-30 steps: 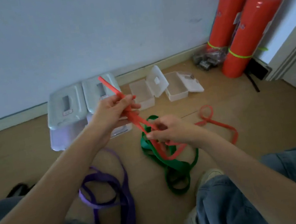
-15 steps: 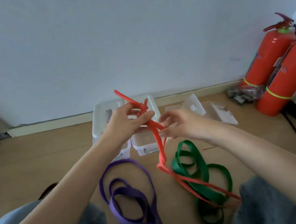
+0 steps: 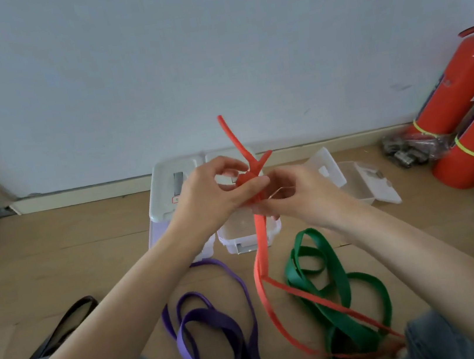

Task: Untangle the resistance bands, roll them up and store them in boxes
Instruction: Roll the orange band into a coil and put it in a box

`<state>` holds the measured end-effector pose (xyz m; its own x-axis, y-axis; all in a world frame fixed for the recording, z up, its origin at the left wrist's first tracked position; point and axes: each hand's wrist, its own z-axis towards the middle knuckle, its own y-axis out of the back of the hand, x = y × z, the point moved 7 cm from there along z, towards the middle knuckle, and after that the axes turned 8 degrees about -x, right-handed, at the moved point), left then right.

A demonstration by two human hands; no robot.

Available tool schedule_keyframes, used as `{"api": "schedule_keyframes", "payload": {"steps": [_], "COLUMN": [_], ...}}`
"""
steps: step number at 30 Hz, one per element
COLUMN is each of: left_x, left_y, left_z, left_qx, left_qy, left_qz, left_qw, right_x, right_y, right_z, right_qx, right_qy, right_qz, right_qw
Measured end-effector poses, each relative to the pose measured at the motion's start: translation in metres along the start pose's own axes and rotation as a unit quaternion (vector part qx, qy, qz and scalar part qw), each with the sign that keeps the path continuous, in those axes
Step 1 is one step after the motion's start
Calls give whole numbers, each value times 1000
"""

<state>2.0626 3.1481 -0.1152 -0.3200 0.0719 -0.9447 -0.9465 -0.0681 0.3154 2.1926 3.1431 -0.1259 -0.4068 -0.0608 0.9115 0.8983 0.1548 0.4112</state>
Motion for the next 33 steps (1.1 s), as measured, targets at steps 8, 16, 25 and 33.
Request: {"api": "schedule_keyframes", "payload": {"steps": [8, 16, 25, 33], "left_x": [21, 20, 2, 28], "left_y": [-54, -31, -40, -66], "left_z": [-18, -16, -33, -45], "left_qx": [223, 69, 136, 265], "left_qy": [85, -174, -222, -62], "left_qz": [-95, 382, 215, 82], "left_qw": [967, 905, 941, 959], "right_x": [-1, -16, 2, 21], "right_y": [34, 63, 35, 58], "right_z": [1, -10, -27, -27], "right_qx": [-81, -129, 67, -53], "right_qy": [-96, -20, 107, 134], "right_qz": [236, -256, -271, -97], "right_qw": [964, 958, 954, 985]}}
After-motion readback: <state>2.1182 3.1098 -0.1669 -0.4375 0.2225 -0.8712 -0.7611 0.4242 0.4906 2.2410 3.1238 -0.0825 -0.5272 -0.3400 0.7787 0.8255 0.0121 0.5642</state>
